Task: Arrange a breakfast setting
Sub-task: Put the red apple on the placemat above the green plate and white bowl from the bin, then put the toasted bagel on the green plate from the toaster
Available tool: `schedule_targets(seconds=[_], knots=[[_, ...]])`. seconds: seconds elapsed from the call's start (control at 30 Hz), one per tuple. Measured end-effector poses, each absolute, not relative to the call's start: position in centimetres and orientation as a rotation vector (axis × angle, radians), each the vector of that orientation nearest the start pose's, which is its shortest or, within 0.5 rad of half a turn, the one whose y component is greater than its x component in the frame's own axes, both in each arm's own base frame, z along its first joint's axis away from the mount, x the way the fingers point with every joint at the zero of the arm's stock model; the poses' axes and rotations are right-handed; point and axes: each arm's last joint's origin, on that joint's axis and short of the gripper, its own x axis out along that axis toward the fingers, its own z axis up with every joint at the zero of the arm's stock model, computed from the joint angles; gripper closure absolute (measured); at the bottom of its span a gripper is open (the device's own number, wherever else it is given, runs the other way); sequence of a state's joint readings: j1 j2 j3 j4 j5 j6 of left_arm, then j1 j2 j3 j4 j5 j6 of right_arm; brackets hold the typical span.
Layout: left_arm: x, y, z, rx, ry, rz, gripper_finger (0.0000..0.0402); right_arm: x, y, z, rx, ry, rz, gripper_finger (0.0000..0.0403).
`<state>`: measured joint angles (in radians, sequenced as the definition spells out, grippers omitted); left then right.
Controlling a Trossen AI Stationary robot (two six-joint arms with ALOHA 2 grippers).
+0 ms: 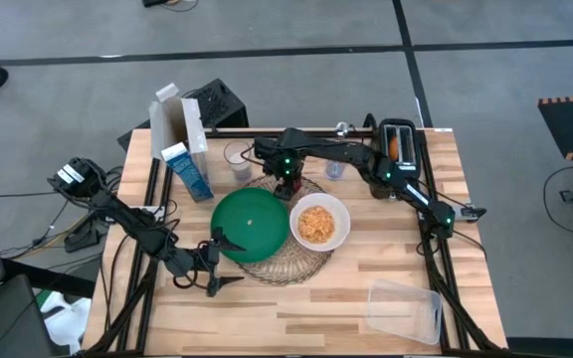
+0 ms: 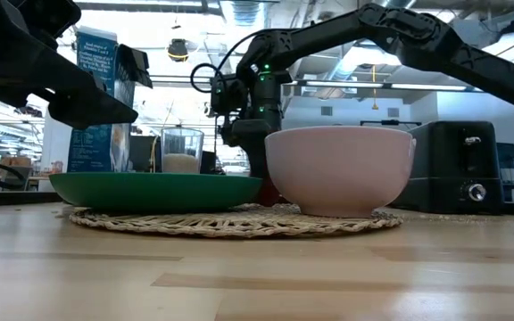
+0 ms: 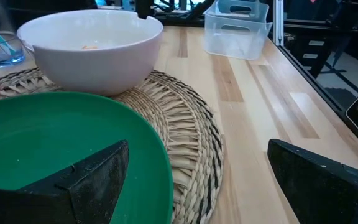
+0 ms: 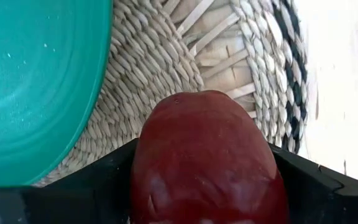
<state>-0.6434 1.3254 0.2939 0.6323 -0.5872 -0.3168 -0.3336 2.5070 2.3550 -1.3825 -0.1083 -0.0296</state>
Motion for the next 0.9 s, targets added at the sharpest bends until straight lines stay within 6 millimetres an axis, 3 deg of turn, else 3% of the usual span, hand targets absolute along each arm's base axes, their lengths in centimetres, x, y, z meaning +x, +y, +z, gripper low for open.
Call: schedule_targets(seconds=[0.2, 0.53, 0.7, 0.9], knots=[[18.4, -11.8, 14.4, -0.083, 0.332, -0.003, 0.0033, 46.2, -15.7, 18.6, 0.31, 1.497, -0.156, 0.0053], [18.4, -11.8, 14.4, -0.087, 0.336, -0.003, 0.0033, 46.0, -15.6, 19.9, 0.298, 1.469, -0.159, 0.0057], [18.4, -11.8, 14.4, -0.089, 0.337, -0.006, 0.0033, 45.5, -15.4, 21.4, 0.294, 1.459, -0.16, 0.0057], [18.4, -11.8, 14.4, -0.092, 0.336, -0.006, 0.0033, 44.2, -14.7, 25.1, 0.273, 1.411, -0.161, 0.0057]])
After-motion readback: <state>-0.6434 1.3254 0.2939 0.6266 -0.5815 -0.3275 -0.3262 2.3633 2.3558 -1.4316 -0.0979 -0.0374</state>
